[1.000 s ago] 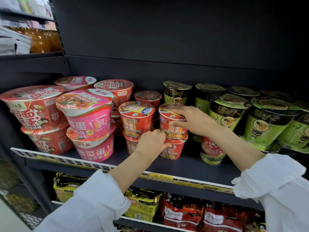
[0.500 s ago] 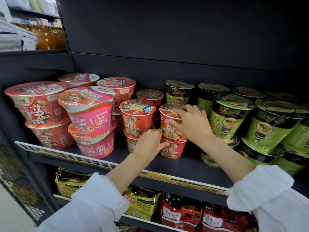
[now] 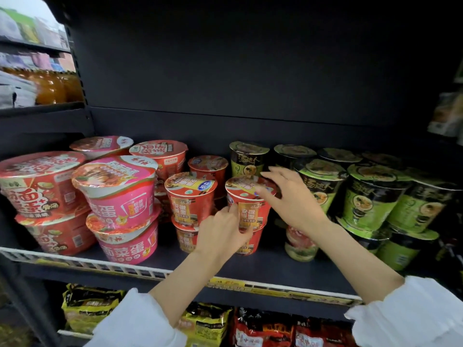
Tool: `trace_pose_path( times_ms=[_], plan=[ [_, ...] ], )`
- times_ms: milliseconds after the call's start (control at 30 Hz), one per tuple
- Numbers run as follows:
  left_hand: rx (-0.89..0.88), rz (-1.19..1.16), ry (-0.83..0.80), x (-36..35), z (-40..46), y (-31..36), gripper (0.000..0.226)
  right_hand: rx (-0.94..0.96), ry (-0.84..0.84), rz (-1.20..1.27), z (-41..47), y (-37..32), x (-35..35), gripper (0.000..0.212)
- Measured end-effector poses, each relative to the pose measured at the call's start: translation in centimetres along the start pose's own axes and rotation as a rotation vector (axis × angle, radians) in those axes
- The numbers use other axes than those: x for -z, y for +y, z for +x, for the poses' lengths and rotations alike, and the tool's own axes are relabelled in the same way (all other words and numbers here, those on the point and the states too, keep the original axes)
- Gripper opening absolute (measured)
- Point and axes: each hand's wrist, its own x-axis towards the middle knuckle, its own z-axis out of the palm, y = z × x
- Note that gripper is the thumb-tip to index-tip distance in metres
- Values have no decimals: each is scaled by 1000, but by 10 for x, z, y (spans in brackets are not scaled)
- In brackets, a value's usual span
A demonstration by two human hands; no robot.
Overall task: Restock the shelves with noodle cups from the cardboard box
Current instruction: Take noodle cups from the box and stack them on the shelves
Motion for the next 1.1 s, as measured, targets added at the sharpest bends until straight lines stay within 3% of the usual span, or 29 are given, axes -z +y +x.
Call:
trace_pose_path(
  times_ms=[100,200,300,400,500,733,933,1000,1100],
  plan=[
    [28,-21,106,6,-1,5,43,-19,61,-77,-3,10,24,39],
    [-49,-15,282,-2,-3,12,40,-69,-57,-59,-7,12,24,31],
    [-4,10,345,-4,1,7,58,-161,-205,15,-12,11,0,51],
    [-7,25,217,2,11,-2,77,-276,-211,215,-9,13,-29,87],
    [-53,18,34,6,21,-9,63,-337,-223,352,-4,14,-50,97],
    [-131,247,16,17,30,-12,58,-376,-278,371,-2,21,-72,82],
    [-149,248,-15,27,32,-12,57,-374,-325,279,-2,16,-59,79],
    [-144,182,-15,28,28,-10,64,-258,-261,54,-5,12,-38,55],
    [-217,20,75,31,27,0,55,-1,25,-175,-8,10,4,30]
  ],
)
